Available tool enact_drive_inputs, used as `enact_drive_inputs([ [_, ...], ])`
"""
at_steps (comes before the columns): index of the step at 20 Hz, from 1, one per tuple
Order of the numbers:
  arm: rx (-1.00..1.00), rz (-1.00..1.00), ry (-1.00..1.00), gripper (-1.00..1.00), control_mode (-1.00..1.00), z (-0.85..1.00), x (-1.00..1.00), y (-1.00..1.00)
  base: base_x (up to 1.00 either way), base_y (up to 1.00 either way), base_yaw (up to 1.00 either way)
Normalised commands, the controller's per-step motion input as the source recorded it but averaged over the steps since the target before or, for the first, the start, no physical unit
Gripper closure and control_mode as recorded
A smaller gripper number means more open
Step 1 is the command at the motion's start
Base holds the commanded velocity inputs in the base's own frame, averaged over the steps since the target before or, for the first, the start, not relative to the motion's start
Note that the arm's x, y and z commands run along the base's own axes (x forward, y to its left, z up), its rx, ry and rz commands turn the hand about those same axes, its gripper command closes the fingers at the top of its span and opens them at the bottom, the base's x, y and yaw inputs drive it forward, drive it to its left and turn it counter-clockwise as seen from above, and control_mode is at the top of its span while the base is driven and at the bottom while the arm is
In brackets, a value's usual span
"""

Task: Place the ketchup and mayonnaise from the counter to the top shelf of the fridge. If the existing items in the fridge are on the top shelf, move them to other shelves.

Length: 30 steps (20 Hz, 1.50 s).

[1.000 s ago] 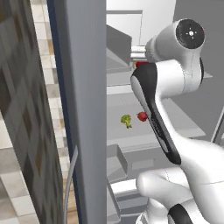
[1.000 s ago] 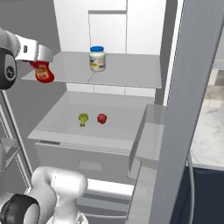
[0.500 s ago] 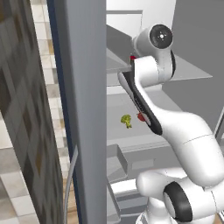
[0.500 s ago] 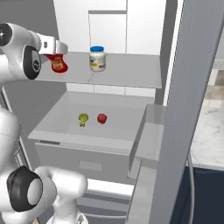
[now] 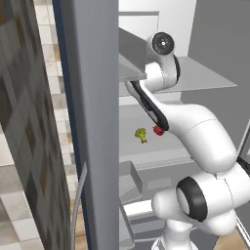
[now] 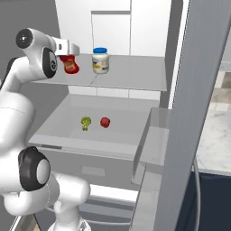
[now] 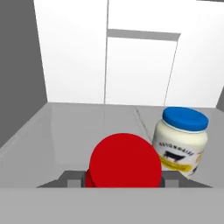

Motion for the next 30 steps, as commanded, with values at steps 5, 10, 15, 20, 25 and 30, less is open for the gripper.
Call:
enact_drive_inputs([
  [5,0.00,0.00,0.15,1.00,-1.00,-0.15,0.31,0.00,0.00,0.00,0.00],
  [10,-0.01,0.00,0.13,1.00,-1.00,-0.12,0.13,0.00,0.00,0.00,0.00],
  [15,0.00,0.00,0.00,1.00,-1.00,-0.07,0.00,0.00,0.00,0.00,0.00],
  [20,-0.01,0.00,0.00,1.00,-1.00,-0.44,0.00,0.00,0.00,0.00,0.00],
  [25,-0.01,0.00,0.00,1.00,-1.00,-0.25,0.00,0.00,0.00,0.00,0.00],
  [30,0.00,0.00,-0.04,-1.00,-1.00,0.00,0.00,0.00,0.00,0.00,0.00],
])
